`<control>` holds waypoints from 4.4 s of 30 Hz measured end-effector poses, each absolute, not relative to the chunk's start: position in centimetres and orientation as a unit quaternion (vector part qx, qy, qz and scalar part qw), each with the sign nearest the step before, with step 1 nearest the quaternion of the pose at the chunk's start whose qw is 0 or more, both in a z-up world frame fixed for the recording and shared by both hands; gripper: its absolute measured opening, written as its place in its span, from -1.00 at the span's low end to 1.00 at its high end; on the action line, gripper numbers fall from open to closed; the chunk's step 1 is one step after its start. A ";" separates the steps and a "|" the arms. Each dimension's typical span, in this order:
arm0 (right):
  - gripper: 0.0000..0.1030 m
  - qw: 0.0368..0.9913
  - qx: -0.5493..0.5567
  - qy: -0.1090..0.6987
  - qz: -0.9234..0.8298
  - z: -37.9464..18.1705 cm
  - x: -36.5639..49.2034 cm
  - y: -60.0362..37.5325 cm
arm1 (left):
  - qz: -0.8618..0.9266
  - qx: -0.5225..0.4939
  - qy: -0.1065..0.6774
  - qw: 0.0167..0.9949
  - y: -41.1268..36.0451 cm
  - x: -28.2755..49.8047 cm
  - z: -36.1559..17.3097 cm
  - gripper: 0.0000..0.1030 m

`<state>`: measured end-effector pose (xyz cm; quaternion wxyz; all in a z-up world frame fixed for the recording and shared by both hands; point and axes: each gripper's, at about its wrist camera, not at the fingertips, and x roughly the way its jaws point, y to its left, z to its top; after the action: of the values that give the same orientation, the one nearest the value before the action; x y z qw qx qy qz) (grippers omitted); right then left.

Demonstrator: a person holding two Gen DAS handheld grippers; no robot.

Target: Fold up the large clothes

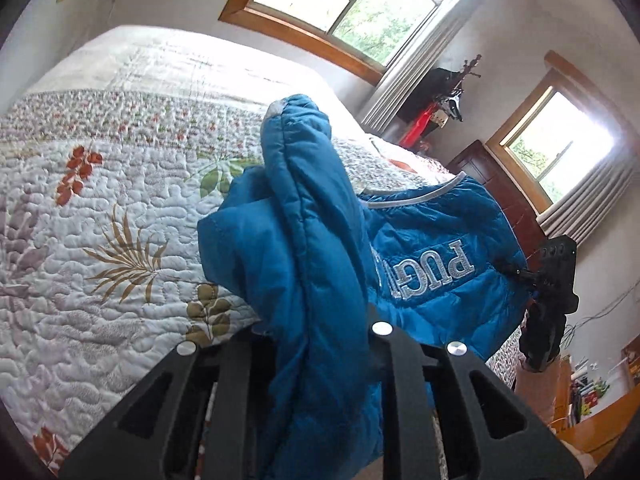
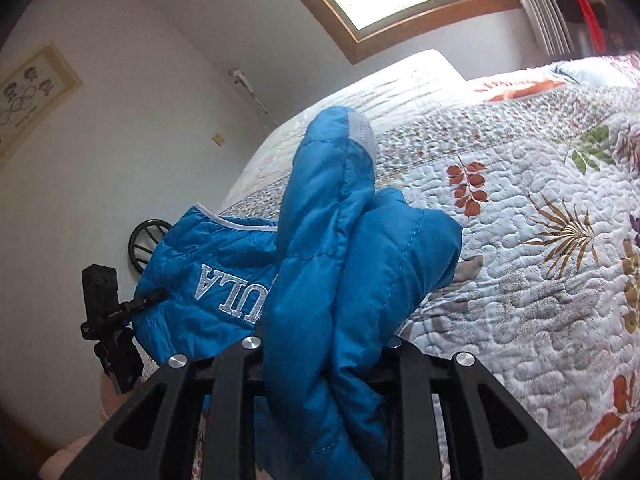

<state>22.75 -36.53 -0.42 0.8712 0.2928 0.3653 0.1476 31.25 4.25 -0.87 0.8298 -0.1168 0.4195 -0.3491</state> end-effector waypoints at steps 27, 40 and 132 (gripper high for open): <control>-0.32 0.802 0.421 0.391 0.165 -13.5 9.7 -32.4 | -0.302 -0.212 0.458 0.809 18.5 19.7 -14.5 -0.22; 0.18 0.861 0.278 0.424 0.030 -7.1 7.9 -31.7 | -0.270 -0.170 0.445 0.837 20.6 17.6 -9.3 -0.08; -0.19 0.851 0.112 0.514 0.003 -7.9 5.1 -25.4 | -0.093 -0.340 0.441 0.825 16.8 7.6 -14.2 -0.41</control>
<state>5.05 -25.35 -7.91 0.8506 0.1118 0.5138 0.0033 7.64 16.78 -14.22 0.8254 -0.3404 0.4407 -0.0930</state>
